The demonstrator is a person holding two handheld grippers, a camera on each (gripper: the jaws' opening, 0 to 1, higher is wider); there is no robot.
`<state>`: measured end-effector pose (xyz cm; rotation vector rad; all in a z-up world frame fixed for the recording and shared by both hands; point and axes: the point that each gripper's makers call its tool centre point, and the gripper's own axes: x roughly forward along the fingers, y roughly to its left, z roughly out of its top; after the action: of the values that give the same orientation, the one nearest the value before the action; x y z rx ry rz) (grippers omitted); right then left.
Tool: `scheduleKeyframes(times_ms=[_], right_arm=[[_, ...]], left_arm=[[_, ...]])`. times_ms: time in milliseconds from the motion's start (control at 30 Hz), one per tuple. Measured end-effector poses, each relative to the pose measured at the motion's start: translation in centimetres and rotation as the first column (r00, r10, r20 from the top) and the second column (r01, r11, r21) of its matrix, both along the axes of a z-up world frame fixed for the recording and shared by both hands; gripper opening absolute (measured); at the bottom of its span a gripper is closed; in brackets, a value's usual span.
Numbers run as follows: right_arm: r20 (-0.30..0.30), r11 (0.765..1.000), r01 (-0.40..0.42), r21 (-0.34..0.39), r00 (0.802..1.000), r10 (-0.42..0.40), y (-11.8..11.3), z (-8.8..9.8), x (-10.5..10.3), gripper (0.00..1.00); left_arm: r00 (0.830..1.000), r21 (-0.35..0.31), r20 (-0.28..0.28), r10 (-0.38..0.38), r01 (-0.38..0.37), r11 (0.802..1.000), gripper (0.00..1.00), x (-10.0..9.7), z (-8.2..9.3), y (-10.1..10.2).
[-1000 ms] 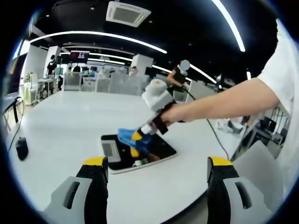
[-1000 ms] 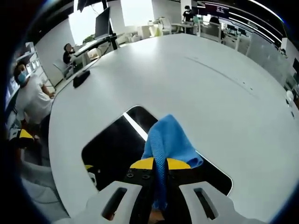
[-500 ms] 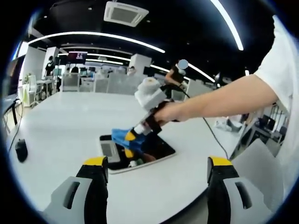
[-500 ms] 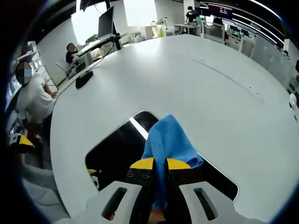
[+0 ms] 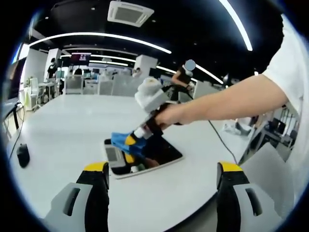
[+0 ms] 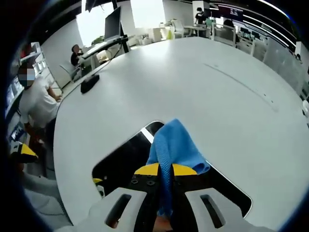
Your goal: Wipe the mirror surface with the cleaning cloth until all visible marks leave the cleaned area.
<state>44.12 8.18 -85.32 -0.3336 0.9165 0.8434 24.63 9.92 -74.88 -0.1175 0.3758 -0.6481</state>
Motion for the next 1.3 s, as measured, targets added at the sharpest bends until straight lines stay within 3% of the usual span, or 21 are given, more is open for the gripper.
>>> scheduleKeyframes(times_ms=[600,1300], right_arm=[[-0.003,1.0,-0.023,0.003,1.0,0.023,1.2,0.0,0.4,0.03],[-0.008,0.998,-0.05,0.031,0.999,0.05,3.8,0.1,-0.6,0.03]], left_arm=[[1.0,0.011,-0.007,-0.005,0.005,1.0,0.93,0.0,-0.2,0.0],[1.0,0.007,-0.011,-0.004,0.005,1.0,0.92,0.0,-0.2,0.0]])
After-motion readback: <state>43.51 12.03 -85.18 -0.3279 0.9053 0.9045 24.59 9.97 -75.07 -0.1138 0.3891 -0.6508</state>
